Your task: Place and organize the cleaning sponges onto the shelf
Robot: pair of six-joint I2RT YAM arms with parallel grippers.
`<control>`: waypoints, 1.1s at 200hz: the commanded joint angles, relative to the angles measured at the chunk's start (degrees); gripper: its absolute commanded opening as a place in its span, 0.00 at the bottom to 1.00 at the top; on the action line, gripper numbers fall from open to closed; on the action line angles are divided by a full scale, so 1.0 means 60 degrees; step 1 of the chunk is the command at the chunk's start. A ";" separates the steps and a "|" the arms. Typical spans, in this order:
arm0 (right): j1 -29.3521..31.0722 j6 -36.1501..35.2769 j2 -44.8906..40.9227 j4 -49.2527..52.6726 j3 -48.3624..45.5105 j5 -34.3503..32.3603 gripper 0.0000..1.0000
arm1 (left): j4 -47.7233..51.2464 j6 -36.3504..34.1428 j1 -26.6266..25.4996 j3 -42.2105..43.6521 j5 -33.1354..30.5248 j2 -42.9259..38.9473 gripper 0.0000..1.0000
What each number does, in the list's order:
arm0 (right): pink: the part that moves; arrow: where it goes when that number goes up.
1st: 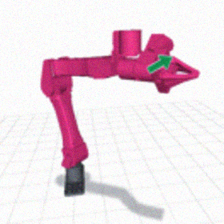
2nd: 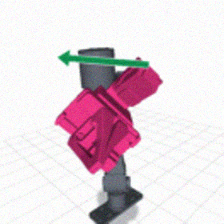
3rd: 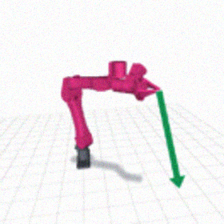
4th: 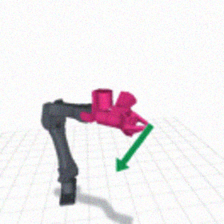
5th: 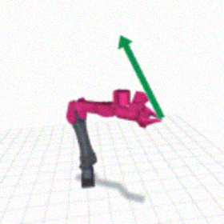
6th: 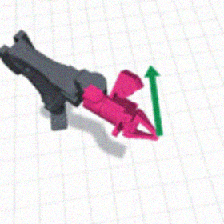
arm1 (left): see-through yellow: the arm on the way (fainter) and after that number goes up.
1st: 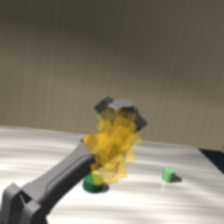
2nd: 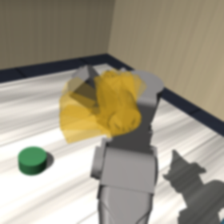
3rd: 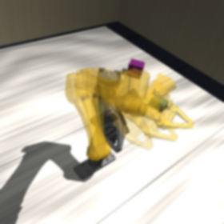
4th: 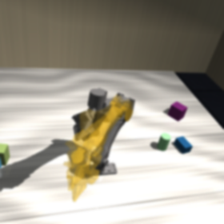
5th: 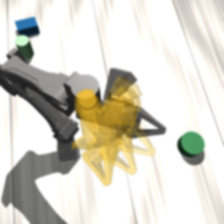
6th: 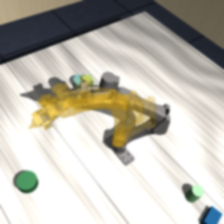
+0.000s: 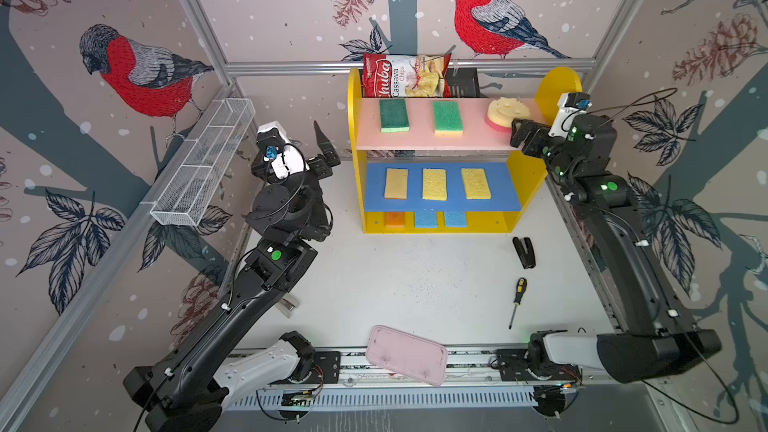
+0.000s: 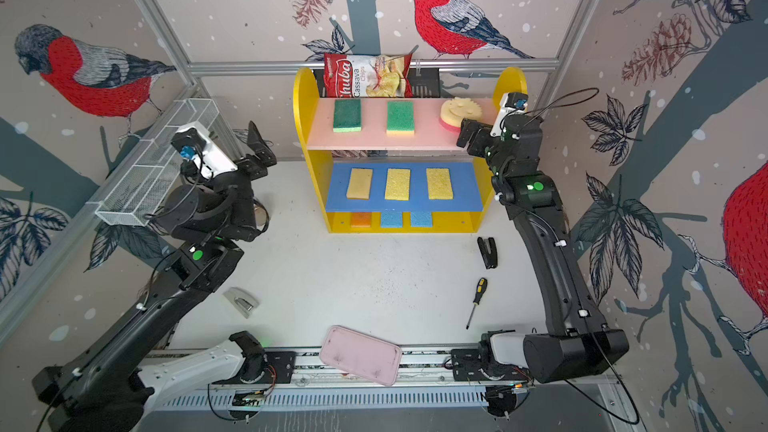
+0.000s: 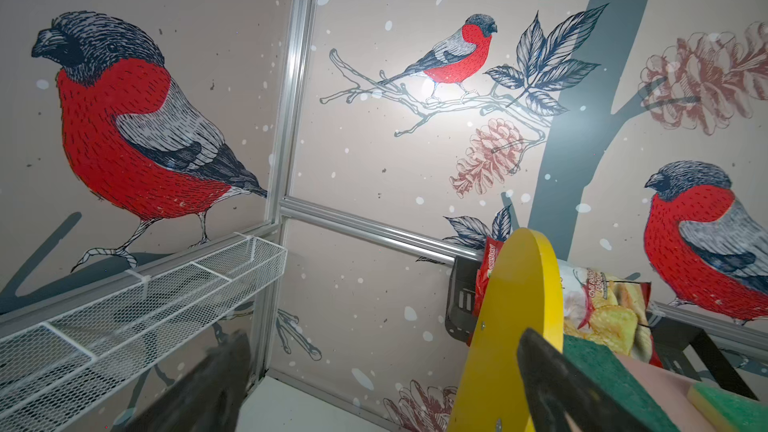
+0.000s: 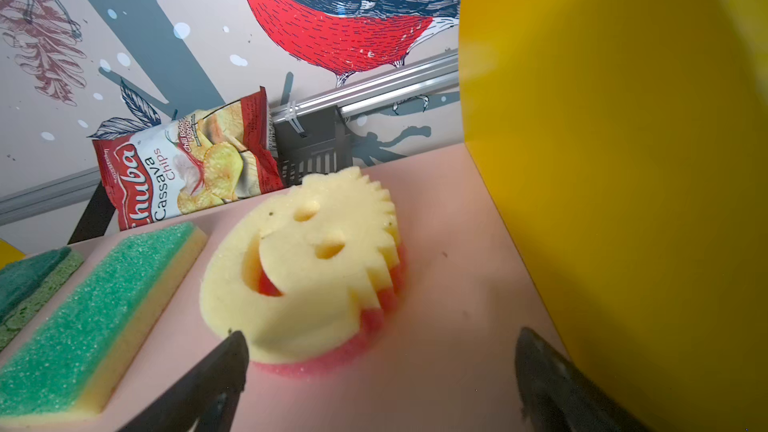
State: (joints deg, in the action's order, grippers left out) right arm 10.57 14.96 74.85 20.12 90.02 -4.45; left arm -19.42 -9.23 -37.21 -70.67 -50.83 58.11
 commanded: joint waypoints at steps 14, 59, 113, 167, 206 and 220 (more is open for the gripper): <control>-0.0106 -0.0071 -0.0433 -0.0825 -0.0541 -0.1027 1.00 | -0.0411 0.0211 0.0286 0.0153 -0.0069 0.0011 0.98; -0.0242 0.0066 -0.1071 -0.1134 -0.1255 -0.0633 1.00 | 0.0622 0.1440 0.0988 0.0236 0.0348 -0.0038 0.98; -0.0254 0.0216 -0.1760 -0.1628 -0.1995 0.0227 1.00 | 0.1171 0.1942 0.1351 0.0221 0.0713 0.0143 0.98; -0.0237 0.0203 -0.2846 -0.2322 -0.3352 0.0473 1.00 | 0.1158 0.2203 0.1594 0.0504 0.0879 0.0189 0.98; -0.0237 0.0189 -0.3223 -0.2272 -0.3943 0.0107 1.00 | 0.1156 0.2457 0.1749 0.0815 0.0942 0.0106 0.98; -0.0240 0.0269 -0.3337 -0.2248 -0.4325 0.0006 1.00 | 0.1216 0.2573 0.1806 0.1020 0.0999 0.0084 0.98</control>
State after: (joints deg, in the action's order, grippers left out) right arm 9.21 15.42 55.75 8.49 66.59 -2.72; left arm -12.19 4.47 -26.87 -65.82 -45.50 59.00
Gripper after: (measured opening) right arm 0.996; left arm 0.985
